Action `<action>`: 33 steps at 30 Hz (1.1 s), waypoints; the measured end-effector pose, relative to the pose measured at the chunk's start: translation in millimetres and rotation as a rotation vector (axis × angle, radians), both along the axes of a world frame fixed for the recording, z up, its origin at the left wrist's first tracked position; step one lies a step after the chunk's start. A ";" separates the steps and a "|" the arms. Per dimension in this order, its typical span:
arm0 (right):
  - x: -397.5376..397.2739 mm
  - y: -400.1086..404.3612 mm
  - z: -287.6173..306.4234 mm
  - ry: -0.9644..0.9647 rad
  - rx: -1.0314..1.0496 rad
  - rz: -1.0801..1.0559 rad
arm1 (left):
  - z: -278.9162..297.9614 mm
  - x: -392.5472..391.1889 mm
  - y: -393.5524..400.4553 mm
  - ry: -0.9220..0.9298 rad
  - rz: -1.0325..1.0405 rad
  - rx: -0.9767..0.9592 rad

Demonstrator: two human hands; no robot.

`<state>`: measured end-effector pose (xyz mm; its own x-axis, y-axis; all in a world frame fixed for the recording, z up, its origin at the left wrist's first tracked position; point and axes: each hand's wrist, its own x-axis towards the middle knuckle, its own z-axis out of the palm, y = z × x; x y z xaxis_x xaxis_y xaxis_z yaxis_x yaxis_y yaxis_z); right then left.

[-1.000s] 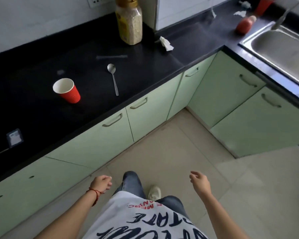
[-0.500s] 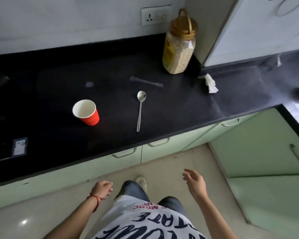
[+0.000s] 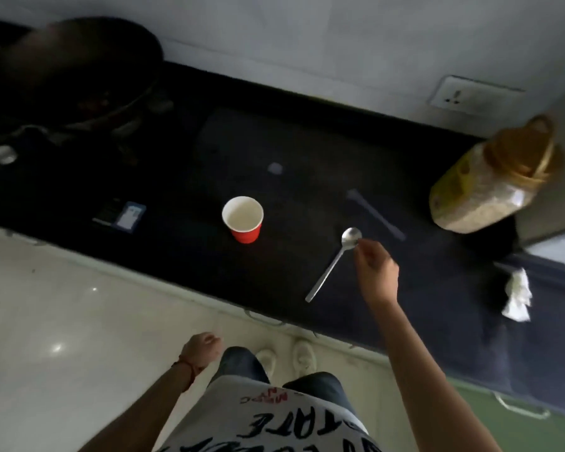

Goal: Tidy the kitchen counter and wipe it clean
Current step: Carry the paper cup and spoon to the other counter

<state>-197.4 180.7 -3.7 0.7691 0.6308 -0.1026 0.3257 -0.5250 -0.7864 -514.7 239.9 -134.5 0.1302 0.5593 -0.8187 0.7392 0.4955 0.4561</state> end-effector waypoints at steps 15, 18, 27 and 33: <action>31.0 49.9 -31.0 0.070 -0.245 0.196 | 91.3 19.9 -17.7 0.064 0.500 0.707; 23.8 43.5 -28.7 0.114 -0.178 0.234 | 117.8 38.4 8.6 -0.009 0.536 0.829; 15.6 23.4 -9.4 0.082 0.010 0.146 | 129.6 118.2 89.6 -0.225 0.169 0.748; 16.8 12.3 -2.8 0.081 0.049 0.102 | 113.3 140.1 108.2 -0.134 0.058 0.775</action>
<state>-180.6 193.1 -6.5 0.6913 0.7109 -0.1294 0.3095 -0.4531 -0.8360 -374.6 348.2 -21.2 0.1536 0.9730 -0.1720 0.6362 0.0358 0.7707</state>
